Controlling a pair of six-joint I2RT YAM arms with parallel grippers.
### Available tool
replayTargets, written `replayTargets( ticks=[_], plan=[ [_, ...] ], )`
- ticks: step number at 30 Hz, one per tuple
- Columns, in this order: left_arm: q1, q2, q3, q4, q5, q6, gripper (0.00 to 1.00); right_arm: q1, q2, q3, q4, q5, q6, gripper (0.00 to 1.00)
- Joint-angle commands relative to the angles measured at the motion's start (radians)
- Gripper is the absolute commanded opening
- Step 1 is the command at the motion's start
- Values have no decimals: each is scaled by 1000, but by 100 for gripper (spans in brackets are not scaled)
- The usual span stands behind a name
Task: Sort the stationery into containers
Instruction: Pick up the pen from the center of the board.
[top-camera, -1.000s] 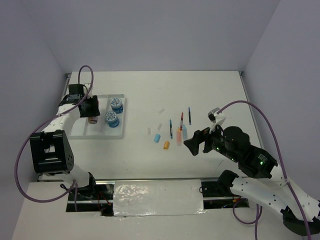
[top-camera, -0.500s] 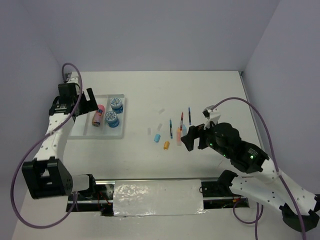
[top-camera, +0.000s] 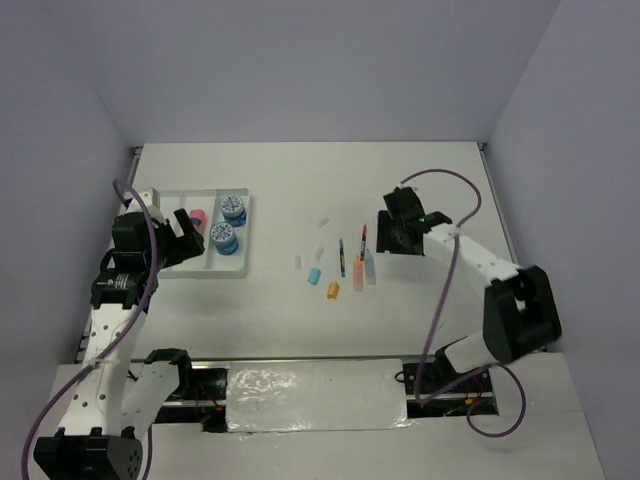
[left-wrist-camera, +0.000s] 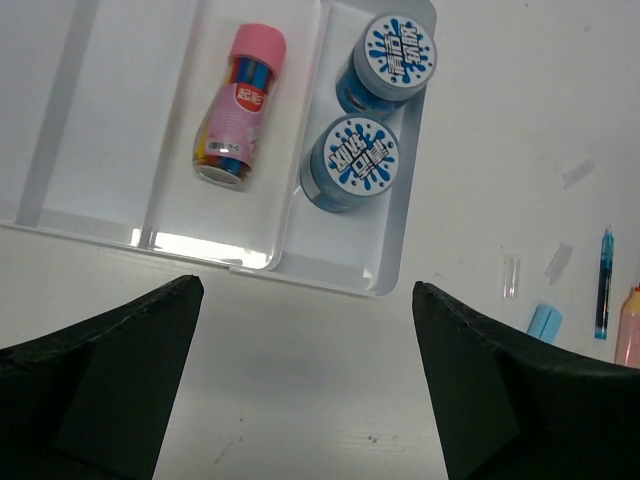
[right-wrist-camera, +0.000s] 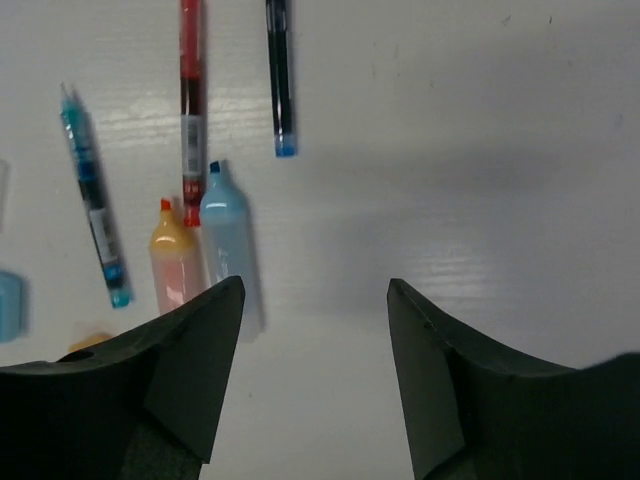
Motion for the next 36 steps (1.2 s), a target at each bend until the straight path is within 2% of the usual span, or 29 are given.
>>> replayTargets(
  ticks=[1, 5, 10, 16, 24, 27, 36],
  plan=[
    [-23, 20, 4, 38, 20, -6, 99, -39, 181, 170, 82, 11, -31, 65],
    [-43, 33, 8, 40, 54, 3, 99, -62, 363, 314, 57, 11, -61, 58],
    [-43, 33, 7, 51, 87, 6, 99, -79, 557, 498, 2, -22, -88, 53],
    [-45, 33, 7, 52, 105, 9, 99, -79, 685, 589, -32, -14, -78, 46],
    [-43, 32, 8, 57, 122, 14, 99, -78, 641, 486, 22, -31, -56, 42],
    [-43, 30, 8, 55, 120, 11, 99, -78, 637, 480, -12, -31, -55, 37],
    [-45, 20, 4, 48, 96, 5, 99, -78, 585, 397, -10, -60, -59, 37]
  ],
)
